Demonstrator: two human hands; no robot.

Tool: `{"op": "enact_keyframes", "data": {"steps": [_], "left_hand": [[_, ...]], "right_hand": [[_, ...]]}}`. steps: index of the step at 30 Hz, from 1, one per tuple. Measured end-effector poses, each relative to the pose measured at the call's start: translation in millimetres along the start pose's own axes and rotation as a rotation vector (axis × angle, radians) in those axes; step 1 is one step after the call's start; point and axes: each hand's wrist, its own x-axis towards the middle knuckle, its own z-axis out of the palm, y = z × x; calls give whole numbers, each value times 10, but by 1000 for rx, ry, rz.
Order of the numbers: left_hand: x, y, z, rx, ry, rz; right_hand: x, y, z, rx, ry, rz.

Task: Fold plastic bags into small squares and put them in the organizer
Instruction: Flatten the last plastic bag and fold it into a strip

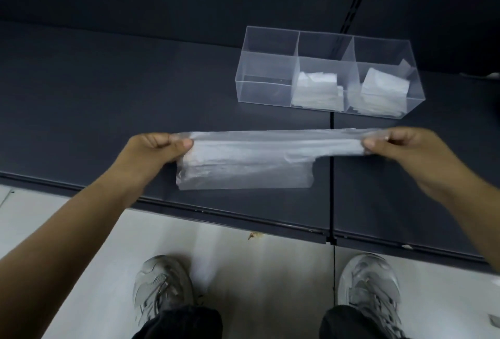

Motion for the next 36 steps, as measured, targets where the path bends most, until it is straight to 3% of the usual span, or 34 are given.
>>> {"op": "enact_keyframes", "data": {"steps": [7, 11, 13, 16, 18, 20, 22, 24, 26, 28, 31, 36], "left_hand": [[462, -180, 165, 318, 232, 23], [452, -157, 209, 432, 269, 62], [386, -129, 244, 529, 365, 95], [238, -88, 359, 721, 500, 477], [151, -108, 488, 857, 323, 690], [80, -196, 591, 980, 76, 655], [10, -300, 632, 1090, -50, 561], [-70, -385, 673, 1140, -78, 517], [-168, -415, 739, 1143, -63, 510], [-266, -396, 810, 1128, -48, 507], [-319, -403, 850, 1159, -46, 500], [-302, -423, 732, 1143, -14, 454]], "right_hand": [[437, 217, 237, -291, 215, 61], [501, 243, 237, -370, 244, 75], [517, 239, 239, -397, 244, 82], [530, 204, 238, -415, 215, 115], [501, 138, 239, -439, 194, 156], [421, 34, 293, -525, 227, 131], [273, -124, 490, -622, 309, -66], [83, -321, 873, -661, 285, -337], [-82, -445, 1346, -702, 77, -521], [-199, -443, 1779, -744, -167, -594], [-175, -224, 2043, -892, -291, -559], [120, 153, 1531, -1138, -178, -446]]}}
